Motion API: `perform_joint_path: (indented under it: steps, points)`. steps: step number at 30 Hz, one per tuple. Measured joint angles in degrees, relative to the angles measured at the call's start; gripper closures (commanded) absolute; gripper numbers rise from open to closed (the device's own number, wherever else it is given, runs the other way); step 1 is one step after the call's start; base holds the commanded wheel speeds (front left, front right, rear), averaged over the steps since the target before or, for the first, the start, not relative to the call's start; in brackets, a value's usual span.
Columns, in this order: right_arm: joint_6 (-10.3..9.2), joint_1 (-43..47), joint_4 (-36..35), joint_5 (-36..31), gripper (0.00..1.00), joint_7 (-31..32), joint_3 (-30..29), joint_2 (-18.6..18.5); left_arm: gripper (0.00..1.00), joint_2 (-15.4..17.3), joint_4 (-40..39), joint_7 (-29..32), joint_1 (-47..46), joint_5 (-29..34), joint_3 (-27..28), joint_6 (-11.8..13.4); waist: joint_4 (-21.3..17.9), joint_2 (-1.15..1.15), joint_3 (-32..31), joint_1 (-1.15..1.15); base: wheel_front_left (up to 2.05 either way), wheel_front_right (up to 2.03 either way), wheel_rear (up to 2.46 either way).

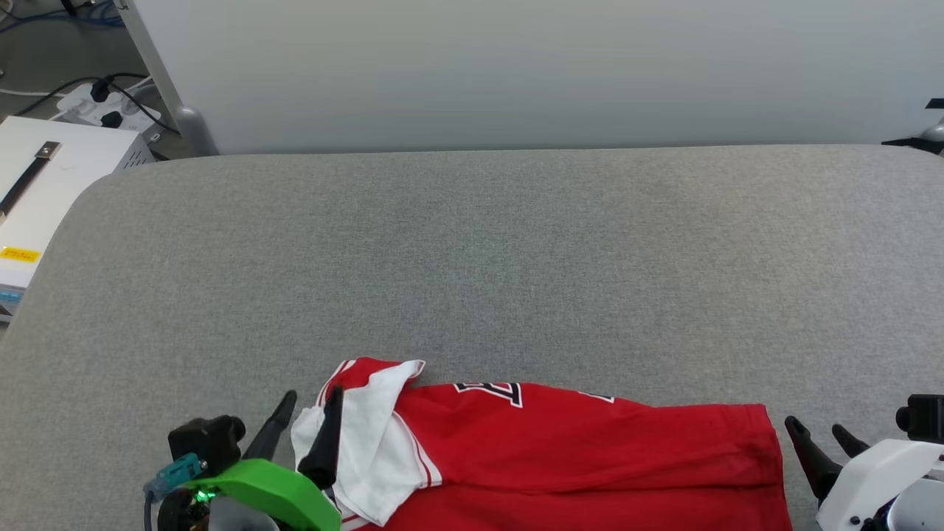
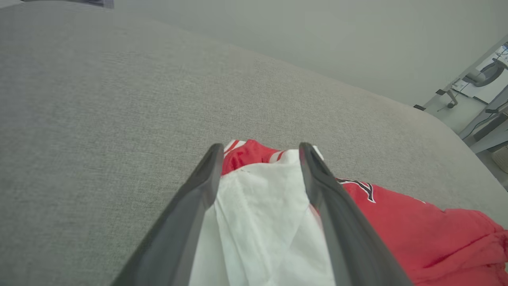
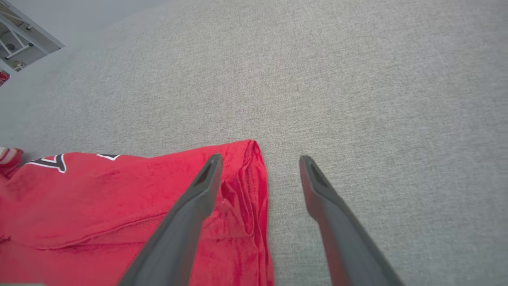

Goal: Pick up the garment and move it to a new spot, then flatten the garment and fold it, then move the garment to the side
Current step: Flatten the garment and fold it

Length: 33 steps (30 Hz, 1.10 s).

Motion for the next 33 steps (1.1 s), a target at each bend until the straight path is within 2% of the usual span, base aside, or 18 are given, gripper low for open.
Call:
perform_joint_path:
  steps: [9,16,24,25,26,33]
  points:
    - [0.0,0.0,-2.3,-0.7,0.0,12.4,-0.5,-3.8,0.0,-4.1,-7.8,-0.1,-0.1,15.9,10.9,0.6,1.6,0.0,0.5,0.0,0.0,0.0,0.0]
    - [0.0,-0.3,-1.4,-0.5,0.0,15.5,0.2,-4.5,0.0,-6.4,-11.7,-0.1,0.3,21.4,13.8,-0.3,2.9,0.0,3.0,0.0,0.0,0.0,0.0]
    - [-0.09,-1.6,3.3,2.0,0.0,18.8,4.0,-3.7,0.0,-8.4,-12.5,-0.1,0.3,23.5,13.9,-1.1,4.6,0.0,6.2,0.0,0.0,0.0,0.0]
    - [-0.09,-2.0,4.0,2.9,0.75,20.4,4.8,-3.6,0.0,-8.7,-12.2,-0.1,0.3,24.0,14.0,-1.6,5.0,0.0,6.9,0.0,0.0,0.0,0.0]
    - [-0.1,-2.2,4.0,3.3,1.0,21.0,4.9,-3.7,0.0,-9.0,-12.2,-0.1,0.3,24.1,14.2,-1.8,5.1,0.0,6.9,0.0,0.0,0.0,0.0]
    - [-0.08,-3.3,4.1,5.8,1.0,22.5,5.5,-3.0,0.0,-9.5,-11.1,-0.1,0.3,25.0,14.9,-2.6,4.6,0.0,5.5,0.0,0.0,0.0,0.0]
